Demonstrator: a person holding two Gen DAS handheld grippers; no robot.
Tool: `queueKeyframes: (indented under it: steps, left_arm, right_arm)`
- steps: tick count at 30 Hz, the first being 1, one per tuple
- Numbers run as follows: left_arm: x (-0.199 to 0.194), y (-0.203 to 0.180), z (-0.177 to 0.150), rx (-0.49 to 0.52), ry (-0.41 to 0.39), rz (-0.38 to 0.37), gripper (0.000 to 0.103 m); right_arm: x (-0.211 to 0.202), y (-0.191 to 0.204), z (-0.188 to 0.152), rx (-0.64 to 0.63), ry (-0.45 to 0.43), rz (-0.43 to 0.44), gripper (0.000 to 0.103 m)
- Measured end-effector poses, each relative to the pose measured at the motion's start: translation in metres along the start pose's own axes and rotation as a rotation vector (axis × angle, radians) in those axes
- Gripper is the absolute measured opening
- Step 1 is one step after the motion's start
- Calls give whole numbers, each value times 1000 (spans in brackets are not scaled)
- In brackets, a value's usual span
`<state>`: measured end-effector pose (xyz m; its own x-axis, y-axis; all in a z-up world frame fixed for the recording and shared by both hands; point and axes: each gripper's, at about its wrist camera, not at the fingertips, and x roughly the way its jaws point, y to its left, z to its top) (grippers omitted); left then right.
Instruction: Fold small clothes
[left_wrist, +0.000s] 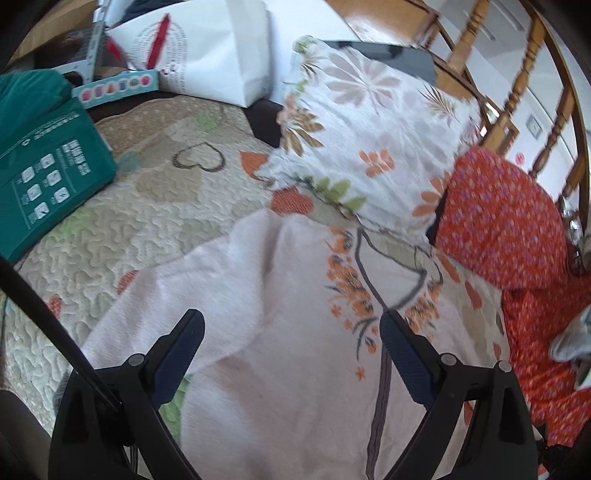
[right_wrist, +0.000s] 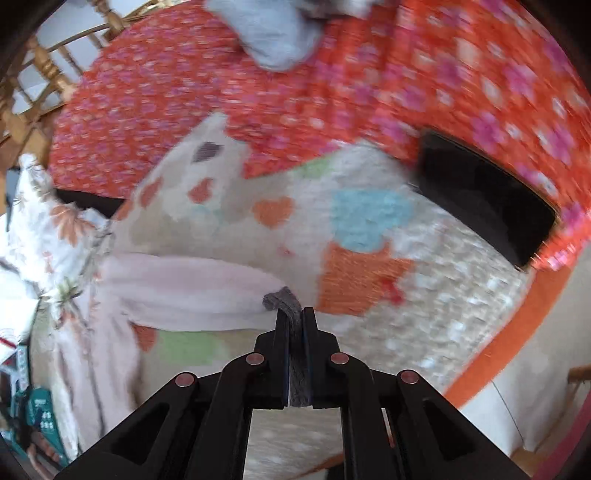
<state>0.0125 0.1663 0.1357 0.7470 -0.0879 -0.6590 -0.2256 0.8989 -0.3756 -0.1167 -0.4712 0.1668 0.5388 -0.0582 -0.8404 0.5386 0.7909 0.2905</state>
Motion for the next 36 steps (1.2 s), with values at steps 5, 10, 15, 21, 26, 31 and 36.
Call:
queueKeyframes:
  steps: [5,10,15,21,26,31,36]
  left_arm:
    - [-13,24,19,-37,-47,36,95]
    - [-30,63,37,-141,-102,63,95]
    - [-38,94,46,-190,-131,127,95]
    - [-46,122,51,-227,-162,196,95]
    - [-44,134,52,-240,-154,219,95]
    - [-37,132,52,-224,-128,224,95]
    - [-31,124,50,-205,-113,222,95]
  right_arm:
    - [10,95,-13,-107,82,205,7]
    - [55,241,-37,-220,275,449,7]
    - [110,388,-89,-425,420,518,7]
    - [195,494,-143,-566,538,479,7]
    - [241,541,-176,-563,620,525,11]
    - [238,560,-172,-570,638,663,42]
    - [203,537,-121,-640,494,646,52]
